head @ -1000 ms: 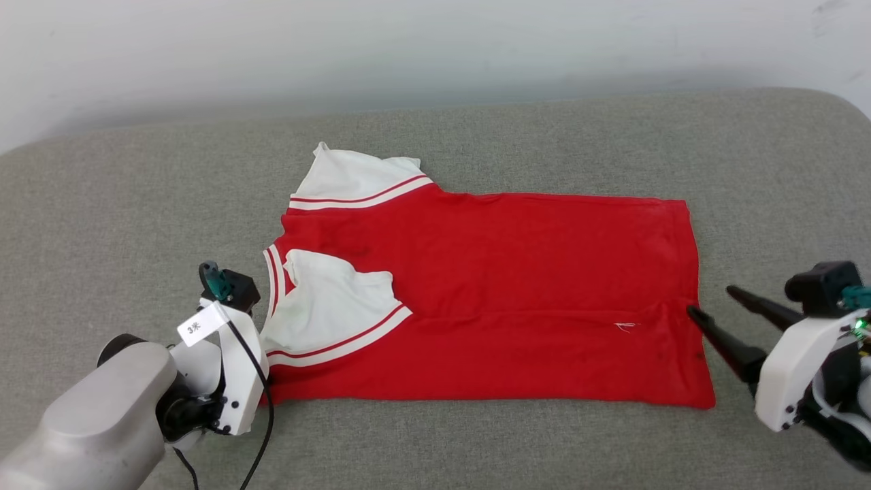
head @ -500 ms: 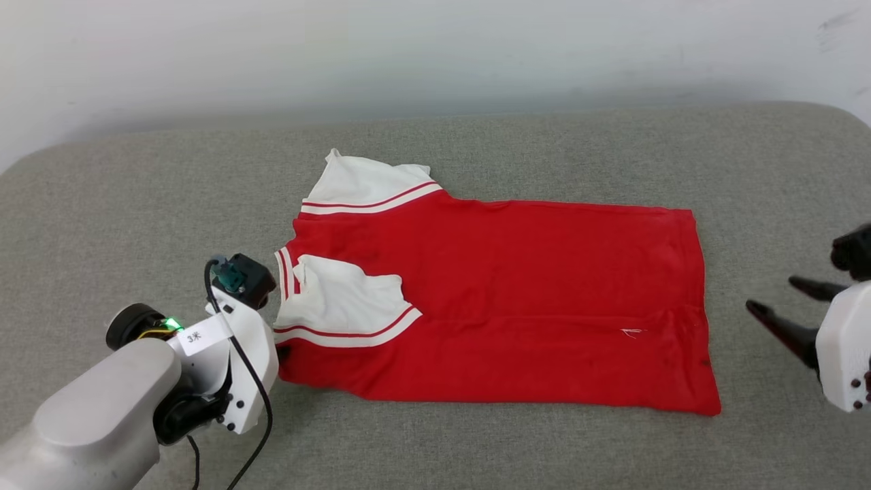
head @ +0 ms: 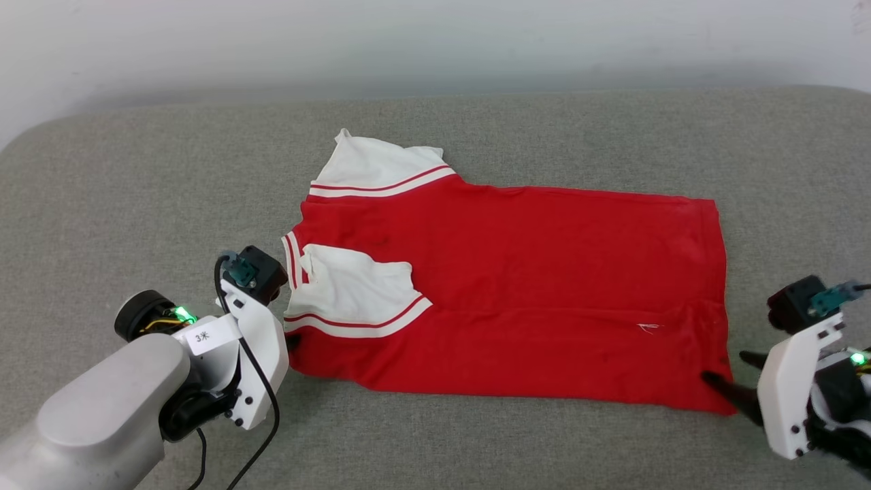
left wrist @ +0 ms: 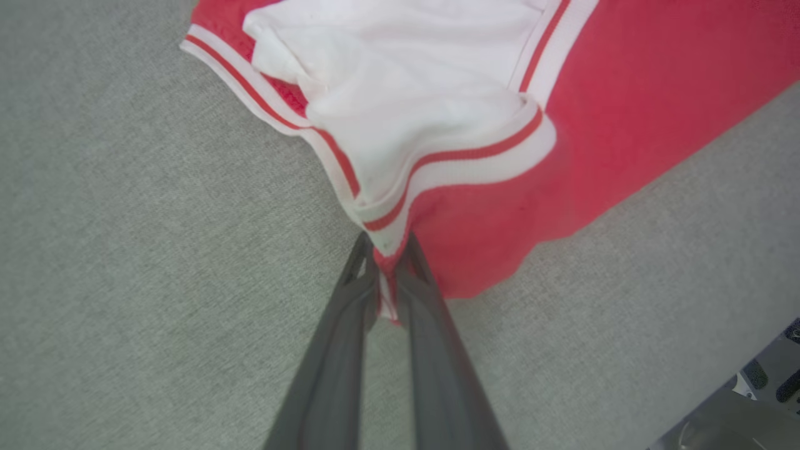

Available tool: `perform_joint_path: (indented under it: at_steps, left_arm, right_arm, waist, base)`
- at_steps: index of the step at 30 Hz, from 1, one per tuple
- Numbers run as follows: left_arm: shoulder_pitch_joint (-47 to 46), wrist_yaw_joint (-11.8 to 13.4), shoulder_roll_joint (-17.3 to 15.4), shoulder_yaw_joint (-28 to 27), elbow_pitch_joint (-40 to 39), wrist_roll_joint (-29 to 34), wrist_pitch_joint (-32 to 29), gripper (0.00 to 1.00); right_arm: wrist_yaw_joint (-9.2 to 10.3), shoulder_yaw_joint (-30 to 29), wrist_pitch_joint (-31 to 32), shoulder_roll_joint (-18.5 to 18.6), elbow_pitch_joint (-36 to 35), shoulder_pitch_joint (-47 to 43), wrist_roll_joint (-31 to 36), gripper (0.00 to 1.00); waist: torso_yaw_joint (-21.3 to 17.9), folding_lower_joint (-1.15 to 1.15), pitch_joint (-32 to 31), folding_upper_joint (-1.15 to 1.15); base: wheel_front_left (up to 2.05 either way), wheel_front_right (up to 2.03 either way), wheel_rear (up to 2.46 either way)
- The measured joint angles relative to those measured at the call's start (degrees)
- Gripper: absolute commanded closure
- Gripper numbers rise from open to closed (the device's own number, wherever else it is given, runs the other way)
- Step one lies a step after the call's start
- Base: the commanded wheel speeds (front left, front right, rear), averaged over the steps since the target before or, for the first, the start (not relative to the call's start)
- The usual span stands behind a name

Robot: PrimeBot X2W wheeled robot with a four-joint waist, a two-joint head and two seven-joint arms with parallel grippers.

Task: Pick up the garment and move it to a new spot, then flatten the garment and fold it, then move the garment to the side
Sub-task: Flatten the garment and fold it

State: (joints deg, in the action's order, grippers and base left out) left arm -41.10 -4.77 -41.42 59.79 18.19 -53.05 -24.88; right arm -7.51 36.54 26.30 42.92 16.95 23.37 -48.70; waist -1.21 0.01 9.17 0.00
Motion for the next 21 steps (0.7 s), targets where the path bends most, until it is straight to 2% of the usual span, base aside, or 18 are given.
perform_joint_path:
  at_steps: [5,11,12,13,21]
  left_arm:
    - [0.0,0.3,-0.2,0.0,0.0,0.4,0.4,1.0]
    - [0.0,0.5,0.0,0.2,0.6,0.3,1.0,1.0]
    - [0.1,0.6,-0.1,0.2,0.8,0.3,1.2,1.0]
    - [0.3,0.6,-0.1,0.2,0.9,0.3,1.4,1.0]
    - [2.8,1.5,-0.4,-0.1,1.7,-0.8,3.7,1.0]
  right_arm:
    - [0.01,1.9,-1.1,-4.0,4.6,-0.8,0.4,0.0]
    - [0.03,3.8,-3.7,-5.8,9.0,-0.2,0.1,0.0]
    - [0.03,4.2,-4.4,-5.8,9.2,0.0,-0.1,0.61]
    - [0.02,4.4,-5.3,-5.7,9.5,0.1,-0.3,1.0]
    - [-0.03,6.3,-10.2,-4.0,9.1,0.7,-0.9,1.0]
  waist:
    - [0.4,-0.01,1.0,0.0]
    - [0.8,-0.01,1.5,0.0]
    - [0.7,-0.01,1.4,0.0]
    - [0.7,-0.01,1.3,0.0]
    - [0.4,0.0,-0.8,0.0]
  base:
    - [0.0,0.0,0.0]
    - [0.0,0.0,0.0]
    - [0.0,0.0,0.0]
    - [0.0,0.0,0.0]
    - [0.0,0.0,0.0]
